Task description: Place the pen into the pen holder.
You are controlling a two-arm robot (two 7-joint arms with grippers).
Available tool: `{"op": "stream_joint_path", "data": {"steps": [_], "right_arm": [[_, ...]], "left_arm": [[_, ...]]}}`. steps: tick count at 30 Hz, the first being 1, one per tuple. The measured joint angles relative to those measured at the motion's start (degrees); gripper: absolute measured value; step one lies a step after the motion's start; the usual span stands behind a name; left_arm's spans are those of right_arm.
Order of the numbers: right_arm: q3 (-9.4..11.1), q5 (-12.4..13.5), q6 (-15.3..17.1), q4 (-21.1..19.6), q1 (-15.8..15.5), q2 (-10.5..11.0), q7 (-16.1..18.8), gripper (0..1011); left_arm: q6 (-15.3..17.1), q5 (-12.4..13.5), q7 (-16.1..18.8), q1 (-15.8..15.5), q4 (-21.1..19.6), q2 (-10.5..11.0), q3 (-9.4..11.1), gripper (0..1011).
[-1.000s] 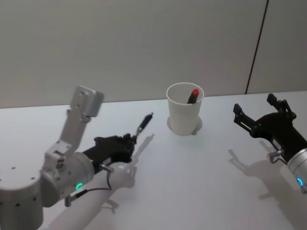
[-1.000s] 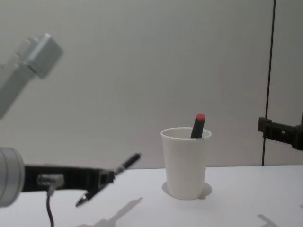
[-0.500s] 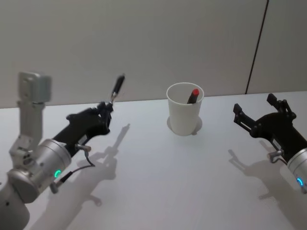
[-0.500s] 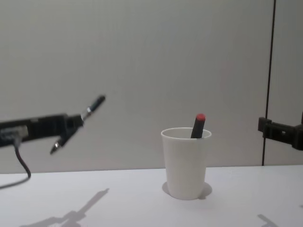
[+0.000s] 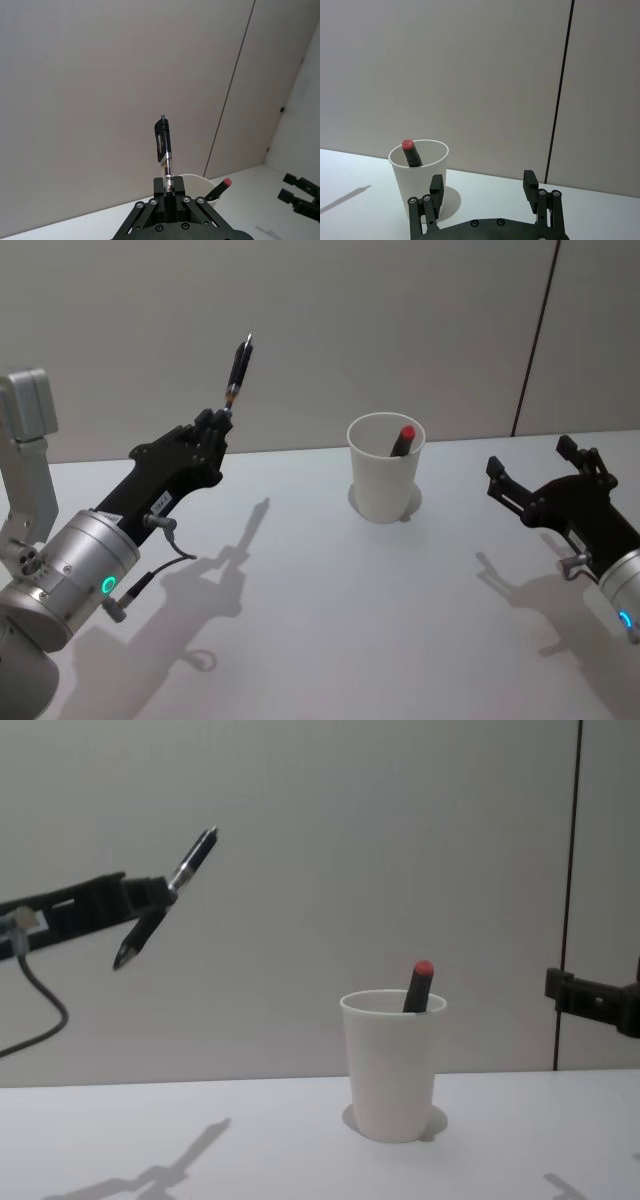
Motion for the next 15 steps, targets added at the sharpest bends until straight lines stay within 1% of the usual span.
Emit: {"op": "stream_joint_path", "data": {"steps": [4,5,8,9,15], "right_arm": [[0.0,0.0,0.0,0.0,0.0,0.0,0.0,1001],[0.0,0.0,0.0,0.0,0.0,0.0,0.0,1001],[0.0,0.0,0.0,0.0,0.0,0.0,0.0,1001],[0.0,0.0,0.0,0.0,0.0,0.0,0.0,1001],[0.0,0.0,0.0,0.0,0.0,0.0,0.0,1002]], "left_arm": [[-0.4,-0.9,-2.4,-0.6,0.4,-0.5,0.1,115],[-0.4,-1.3,-3.5,-0.8,0.6,-0.7,0.2,115],[-0.4,-1.6,-5.1,-1.2,0.9,-1.1,0.4,116],[-0.3,-1.8,-6.2,-1.5,1.2,-1.3,0.5,115],[0.7,-2.2,-10.0,-2.8,2.3,-2.3,1.1,115]]}}
